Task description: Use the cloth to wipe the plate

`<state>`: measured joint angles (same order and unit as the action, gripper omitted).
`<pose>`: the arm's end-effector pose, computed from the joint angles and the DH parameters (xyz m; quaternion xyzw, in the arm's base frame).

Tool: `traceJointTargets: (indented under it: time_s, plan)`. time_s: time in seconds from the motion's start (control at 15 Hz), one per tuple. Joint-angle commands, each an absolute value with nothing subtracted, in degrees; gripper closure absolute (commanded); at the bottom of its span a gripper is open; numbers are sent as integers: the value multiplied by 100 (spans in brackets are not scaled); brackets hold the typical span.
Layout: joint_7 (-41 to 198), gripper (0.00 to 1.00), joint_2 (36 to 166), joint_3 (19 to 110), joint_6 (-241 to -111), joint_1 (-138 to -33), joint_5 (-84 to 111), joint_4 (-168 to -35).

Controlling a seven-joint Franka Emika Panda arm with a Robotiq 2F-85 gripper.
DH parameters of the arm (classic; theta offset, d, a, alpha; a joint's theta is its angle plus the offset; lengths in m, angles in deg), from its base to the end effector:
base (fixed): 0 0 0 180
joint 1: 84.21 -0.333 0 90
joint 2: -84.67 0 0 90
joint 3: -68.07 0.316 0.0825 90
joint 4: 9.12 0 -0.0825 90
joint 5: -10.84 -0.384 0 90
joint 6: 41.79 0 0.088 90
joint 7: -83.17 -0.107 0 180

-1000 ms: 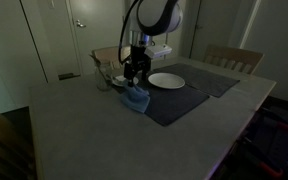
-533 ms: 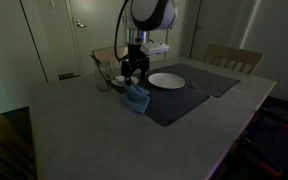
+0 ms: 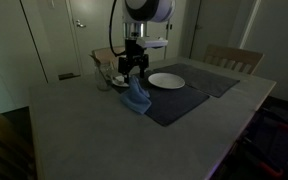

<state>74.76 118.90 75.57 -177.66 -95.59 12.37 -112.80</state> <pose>0.6162 0.2045 0.2110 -0.9954 -0.0903 0.0212 0.0234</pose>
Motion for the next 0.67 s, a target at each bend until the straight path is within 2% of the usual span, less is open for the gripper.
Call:
traceJointTargets:
  time_s: [0.0, 0.47, 0.53, 0.6]
  plan:
    - [7517, 0, 12089, 7587, -17538, -9577, 1004, -11091]
    - [7502, 0, 12321, 7546, -17548, -9624, 1023, -11004]
    - [7496, 25, 12336, 7542, -17571, -9628, 1027, -11004]
    - [7500, 26, 12350, 7540, -17577, -9628, 1030, -10991]
